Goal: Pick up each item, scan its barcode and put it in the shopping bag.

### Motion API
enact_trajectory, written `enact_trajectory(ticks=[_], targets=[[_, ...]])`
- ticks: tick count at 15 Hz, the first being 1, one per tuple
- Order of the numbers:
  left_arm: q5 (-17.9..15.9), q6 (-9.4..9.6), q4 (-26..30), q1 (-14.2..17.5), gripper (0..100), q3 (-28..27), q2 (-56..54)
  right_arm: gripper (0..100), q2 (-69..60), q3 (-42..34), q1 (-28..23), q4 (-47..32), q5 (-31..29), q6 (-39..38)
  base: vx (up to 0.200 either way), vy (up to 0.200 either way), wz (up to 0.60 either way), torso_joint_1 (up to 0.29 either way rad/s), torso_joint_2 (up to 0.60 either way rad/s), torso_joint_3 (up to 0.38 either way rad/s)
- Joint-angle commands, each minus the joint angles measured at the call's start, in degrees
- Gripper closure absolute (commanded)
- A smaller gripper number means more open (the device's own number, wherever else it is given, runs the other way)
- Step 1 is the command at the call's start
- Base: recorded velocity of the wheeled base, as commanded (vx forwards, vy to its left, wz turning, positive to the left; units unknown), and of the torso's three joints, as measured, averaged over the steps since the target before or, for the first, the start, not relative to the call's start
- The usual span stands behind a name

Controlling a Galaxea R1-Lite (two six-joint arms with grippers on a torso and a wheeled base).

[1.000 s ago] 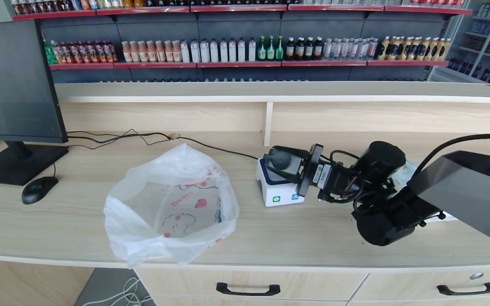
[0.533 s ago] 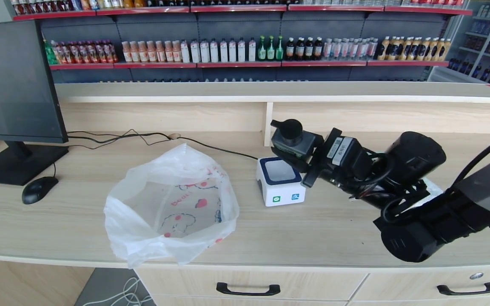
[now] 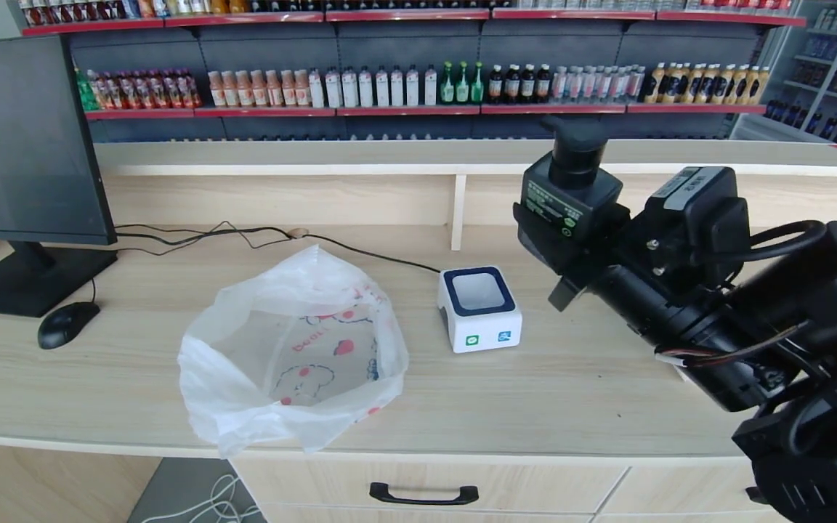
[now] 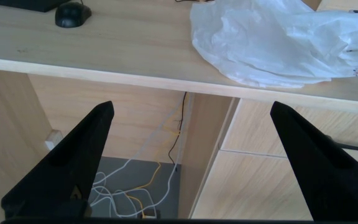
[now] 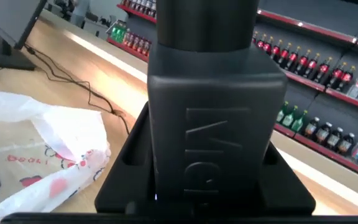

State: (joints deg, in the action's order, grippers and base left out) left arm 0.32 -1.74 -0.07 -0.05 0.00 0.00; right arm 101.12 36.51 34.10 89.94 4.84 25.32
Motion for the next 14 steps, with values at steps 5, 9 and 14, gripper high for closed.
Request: enact_trajectory(ticks=[5,9,14], targets=[[0.03,-0.01,-0.01,-0.04,0,0.0,0.0,100,-11.12,-15.15,6.77,0.06,-13.45,-18.02,0.0,0.0,0.0,0.0,0.0,0.0],[0.03,0.07,-0.01,-0.04,0,0.0,0.0,100,-13.41,-23.59,8.62,0.06,-13.54,-21.8,0.0,0.0,0.0,0.0,0.0,0.0],[0.03,0.07,-0.01,-0.04,0,0.0,0.0,100,-14.29,-22.8,8.27,0.06,-13.54,-24.35,0.0,0.0,0.0,0.0,0.0,0.0]])
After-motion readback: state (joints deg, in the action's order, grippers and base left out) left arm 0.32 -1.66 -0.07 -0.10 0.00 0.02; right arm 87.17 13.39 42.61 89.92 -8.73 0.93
